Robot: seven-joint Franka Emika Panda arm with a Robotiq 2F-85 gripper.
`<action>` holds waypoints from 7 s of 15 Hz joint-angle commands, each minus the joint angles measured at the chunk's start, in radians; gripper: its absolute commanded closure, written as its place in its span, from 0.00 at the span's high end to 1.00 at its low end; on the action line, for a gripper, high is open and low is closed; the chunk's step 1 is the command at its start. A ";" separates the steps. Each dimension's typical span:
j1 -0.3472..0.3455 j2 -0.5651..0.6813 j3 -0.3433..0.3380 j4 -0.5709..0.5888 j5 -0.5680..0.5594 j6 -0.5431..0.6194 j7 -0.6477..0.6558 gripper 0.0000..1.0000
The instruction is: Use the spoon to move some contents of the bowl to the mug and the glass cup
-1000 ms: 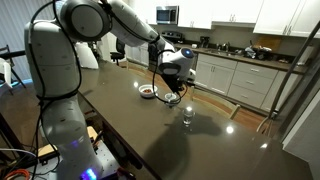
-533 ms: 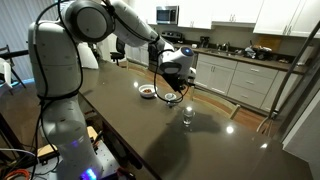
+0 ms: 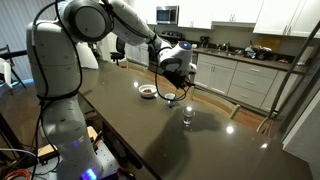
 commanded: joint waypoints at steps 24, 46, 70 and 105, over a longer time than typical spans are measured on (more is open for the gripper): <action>0.069 -0.132 0.039 0.000 -0.163 -0.005 0.121 0.03; 0.118 -0.103 0.068 -0.081 0.376 -0.201 -0.147 0.03; 0.155 0.039 0.122 -0.072 0.189 0.132 -0.148 0.03; 0.133 0.055 0.154 -0.045 0.171 0.071 -0.151 0.03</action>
